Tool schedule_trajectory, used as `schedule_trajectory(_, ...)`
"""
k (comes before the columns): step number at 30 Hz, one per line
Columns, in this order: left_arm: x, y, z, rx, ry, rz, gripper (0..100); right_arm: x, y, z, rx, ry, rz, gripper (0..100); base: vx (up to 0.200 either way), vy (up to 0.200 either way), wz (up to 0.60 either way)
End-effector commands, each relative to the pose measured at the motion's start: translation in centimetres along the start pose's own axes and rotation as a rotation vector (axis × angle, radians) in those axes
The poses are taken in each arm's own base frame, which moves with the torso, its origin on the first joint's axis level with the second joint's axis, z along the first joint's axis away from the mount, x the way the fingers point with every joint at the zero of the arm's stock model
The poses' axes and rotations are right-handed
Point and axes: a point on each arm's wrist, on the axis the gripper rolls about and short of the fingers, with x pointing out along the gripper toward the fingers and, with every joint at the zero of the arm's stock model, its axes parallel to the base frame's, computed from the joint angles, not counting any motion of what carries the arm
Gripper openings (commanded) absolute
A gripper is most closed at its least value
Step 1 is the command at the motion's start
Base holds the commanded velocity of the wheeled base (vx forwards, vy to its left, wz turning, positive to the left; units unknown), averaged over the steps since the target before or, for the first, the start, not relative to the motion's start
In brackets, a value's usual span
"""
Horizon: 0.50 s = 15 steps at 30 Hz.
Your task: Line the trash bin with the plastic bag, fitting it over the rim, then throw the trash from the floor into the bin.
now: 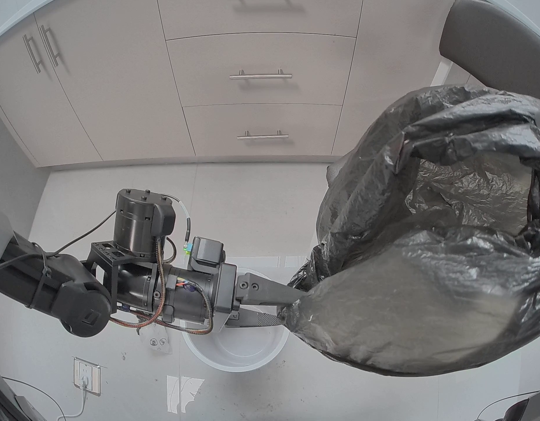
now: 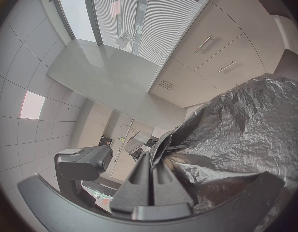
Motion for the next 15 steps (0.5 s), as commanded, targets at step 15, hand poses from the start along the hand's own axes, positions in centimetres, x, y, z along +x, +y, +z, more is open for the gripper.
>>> schedule_trajectory(15,2.2,1.0,1.3,0.076,-0.018,-0.054,100,0.0,0.3,-0.3,-0.001,0.021,0.028,0,0.000,0.000,0.00)
